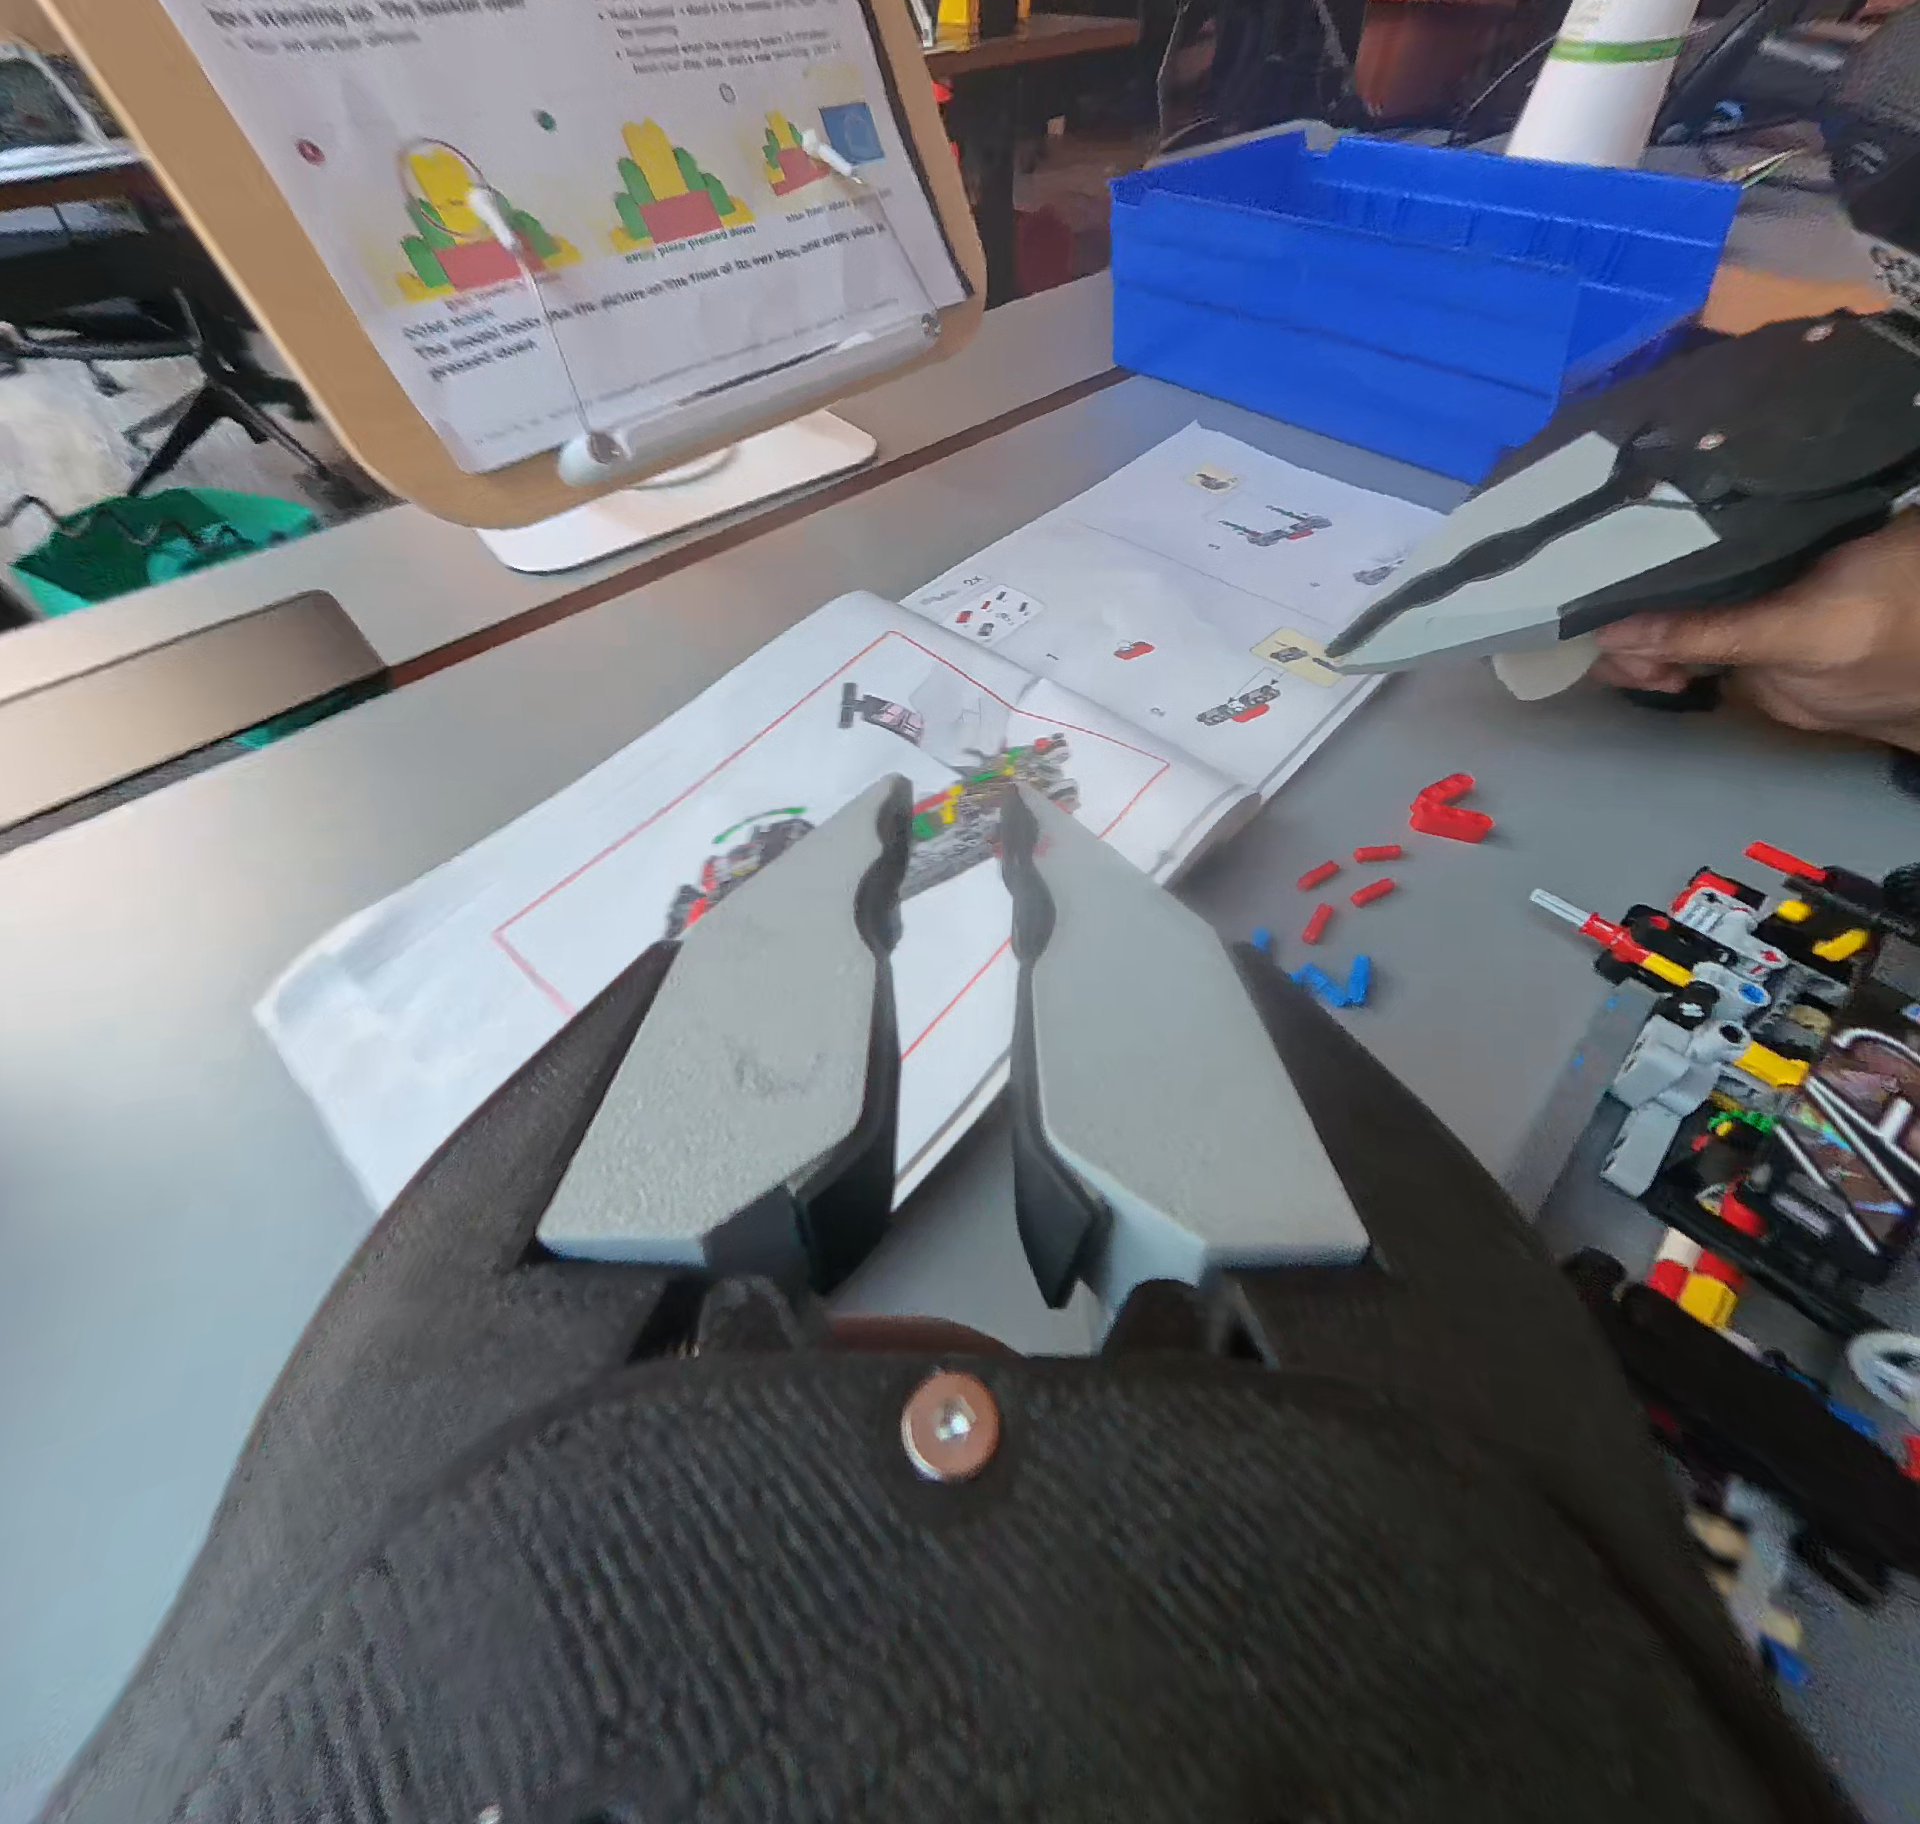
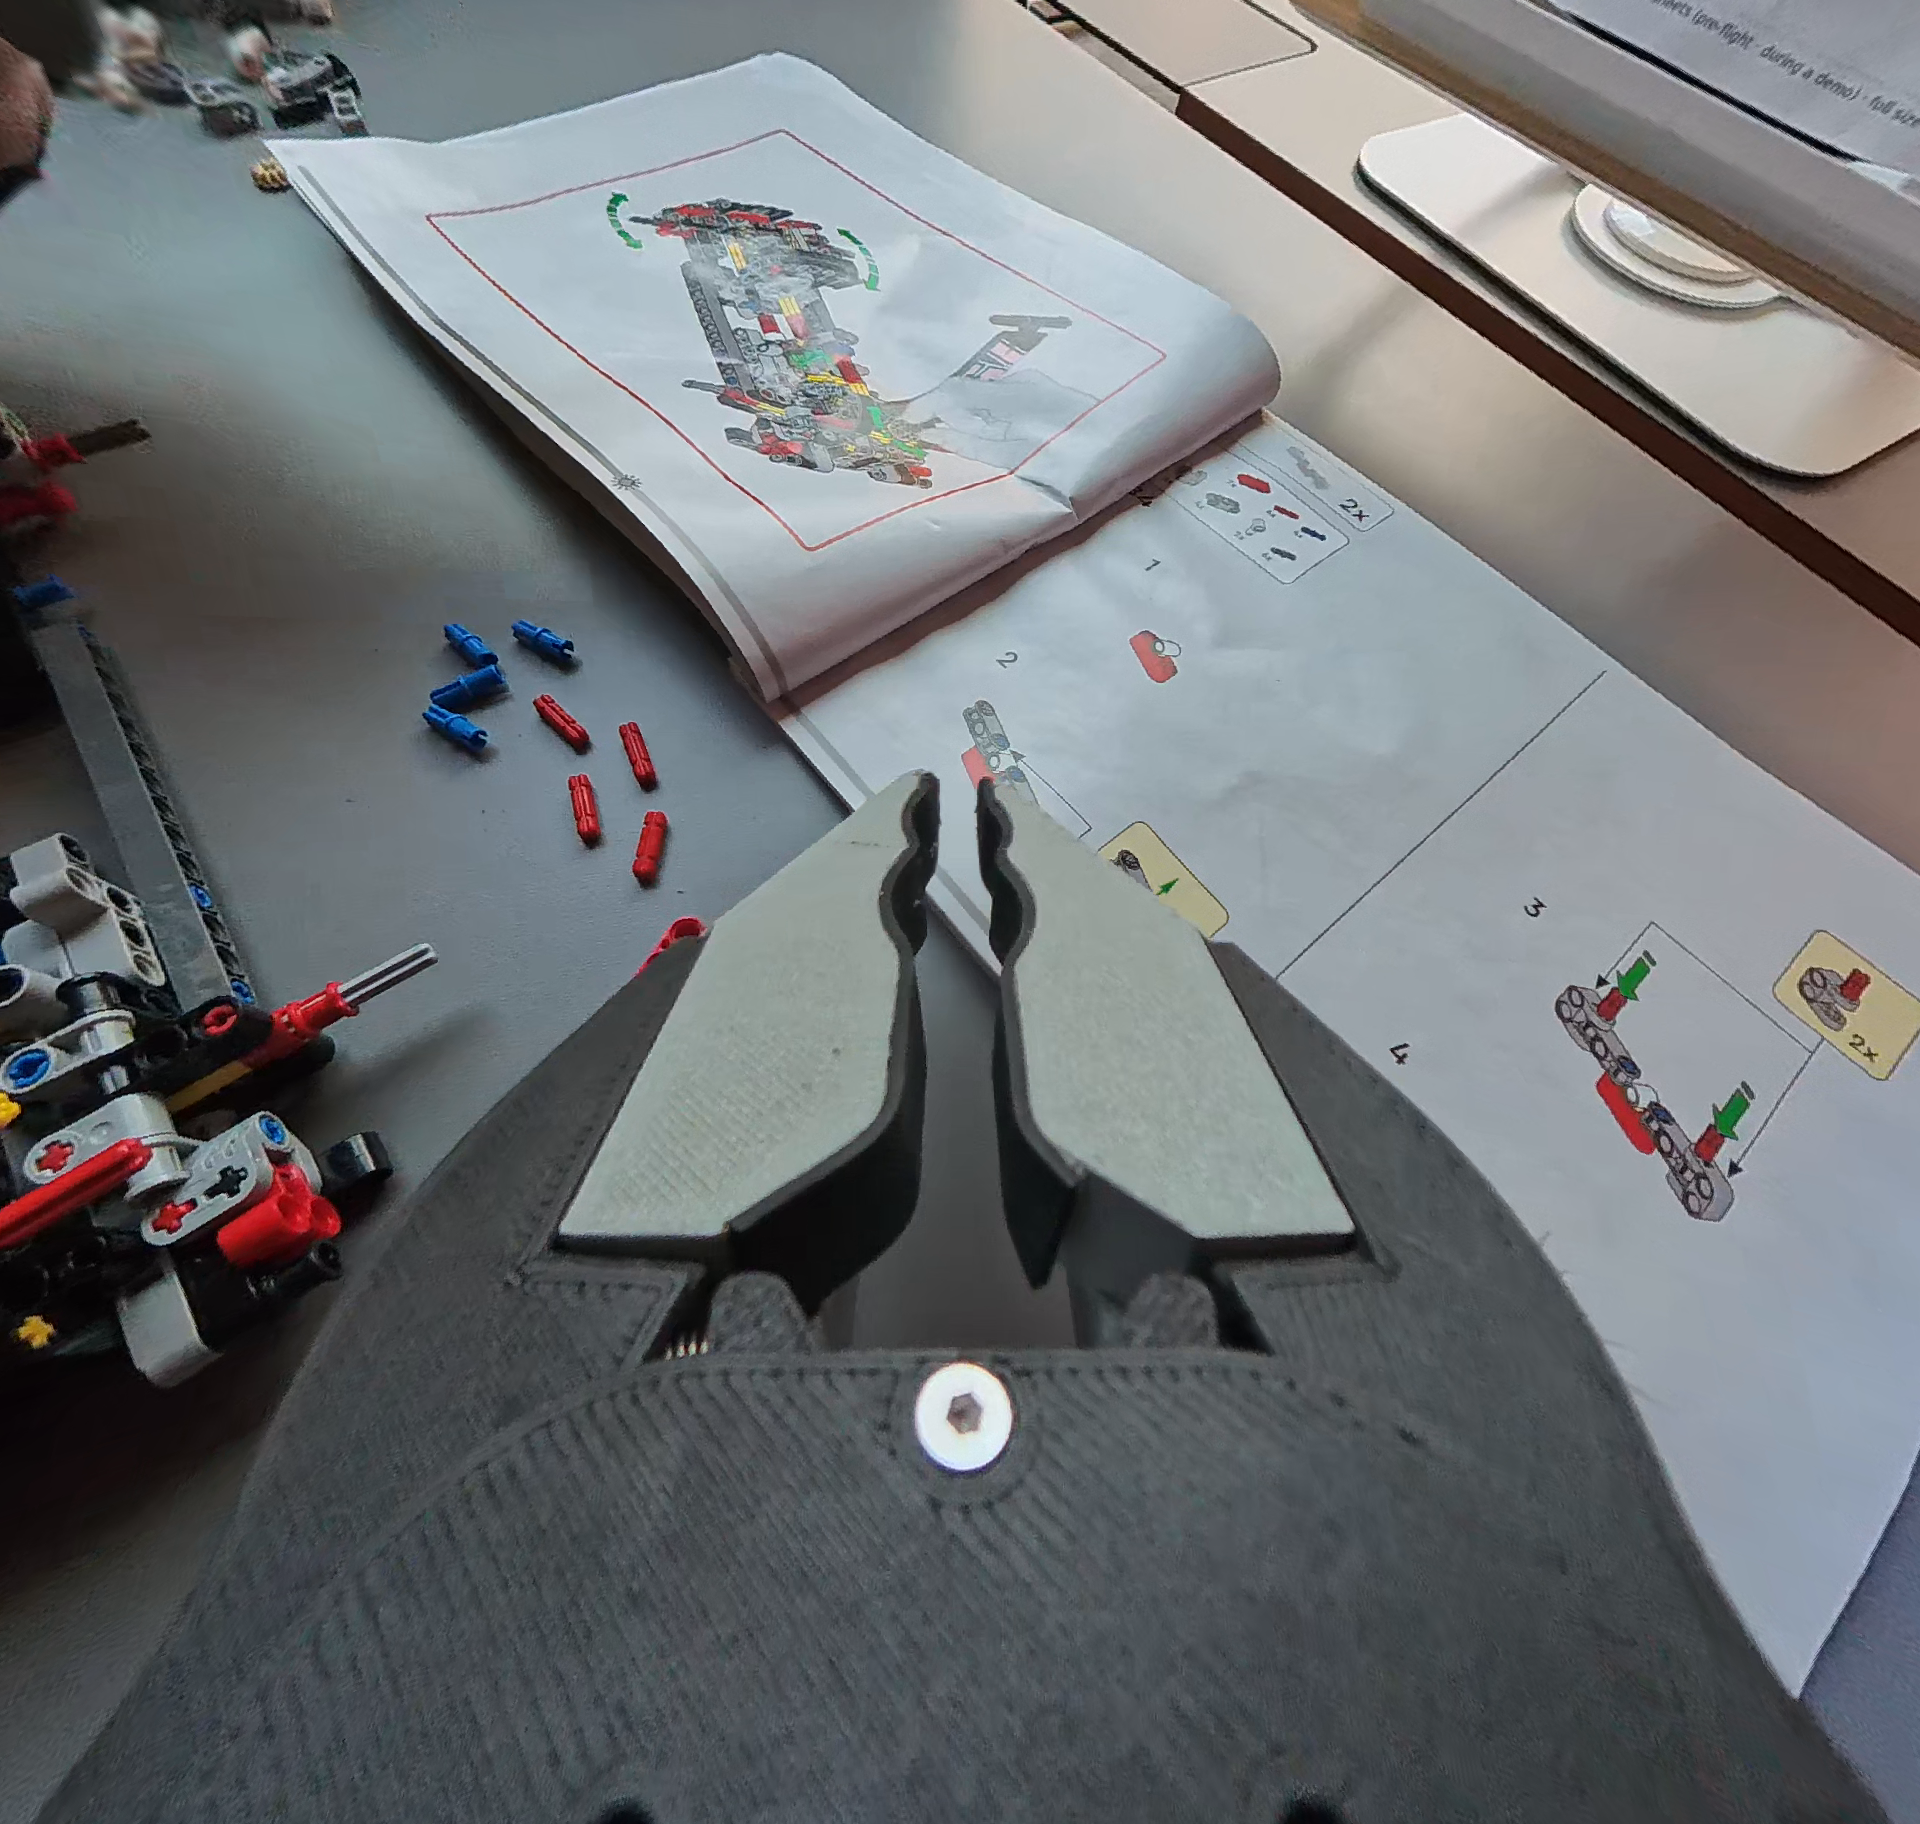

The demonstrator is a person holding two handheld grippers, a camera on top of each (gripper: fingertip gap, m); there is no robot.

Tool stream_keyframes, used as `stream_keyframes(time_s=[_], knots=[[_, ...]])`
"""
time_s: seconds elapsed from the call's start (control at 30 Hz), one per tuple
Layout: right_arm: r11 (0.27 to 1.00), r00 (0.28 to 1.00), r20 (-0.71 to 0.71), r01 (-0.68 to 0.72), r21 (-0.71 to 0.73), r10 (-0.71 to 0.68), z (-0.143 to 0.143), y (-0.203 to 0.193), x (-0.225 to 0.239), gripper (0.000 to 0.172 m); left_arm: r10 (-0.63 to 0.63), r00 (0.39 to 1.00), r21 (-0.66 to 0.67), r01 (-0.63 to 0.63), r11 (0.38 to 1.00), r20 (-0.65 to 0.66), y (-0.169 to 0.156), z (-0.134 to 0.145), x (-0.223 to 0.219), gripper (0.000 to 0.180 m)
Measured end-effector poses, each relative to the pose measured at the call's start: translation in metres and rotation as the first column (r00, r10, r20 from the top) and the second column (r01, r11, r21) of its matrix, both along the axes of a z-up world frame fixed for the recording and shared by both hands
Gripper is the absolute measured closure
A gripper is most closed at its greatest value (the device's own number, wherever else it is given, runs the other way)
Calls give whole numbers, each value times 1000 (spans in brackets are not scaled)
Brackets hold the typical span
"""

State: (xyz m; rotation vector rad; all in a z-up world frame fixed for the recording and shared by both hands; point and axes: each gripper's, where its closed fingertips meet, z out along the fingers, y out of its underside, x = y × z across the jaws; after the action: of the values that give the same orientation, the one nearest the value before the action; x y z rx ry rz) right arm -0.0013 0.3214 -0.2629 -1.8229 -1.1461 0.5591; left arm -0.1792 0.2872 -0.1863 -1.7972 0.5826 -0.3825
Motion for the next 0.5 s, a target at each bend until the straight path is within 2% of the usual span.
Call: stream_keyframes(time_s=[0.1,0.2,0.27,0.33,0.4,0.5], knots=[[1000,1000,1,31,1,-31,0,4,4,169,39,995,-12,-40,999,-96,-13,29,-34,160],[999,999,-5,47,-6,-47,0,6,7,171,0,993,-138,-17,990,-118,-48,47,-70,155],[999,999,-10,51,-13,-51,0,7,8,171,116,978,-143,-142,979,-174,-63,51,-110,153],[998,998,-12,54,-15,-54,0,7,8,172,229,951,-122,-257,959,-206,-78,51,-148,156],[998,998,-17,57,-13,-57,1,7,8,172,312,921,-170,-355,919,-233,-94,39,-183,156],[998,998,-23,58,-16,-58,2,8,9,172,372,903,-228,-417,880,-214,-110,27,-209,156]])
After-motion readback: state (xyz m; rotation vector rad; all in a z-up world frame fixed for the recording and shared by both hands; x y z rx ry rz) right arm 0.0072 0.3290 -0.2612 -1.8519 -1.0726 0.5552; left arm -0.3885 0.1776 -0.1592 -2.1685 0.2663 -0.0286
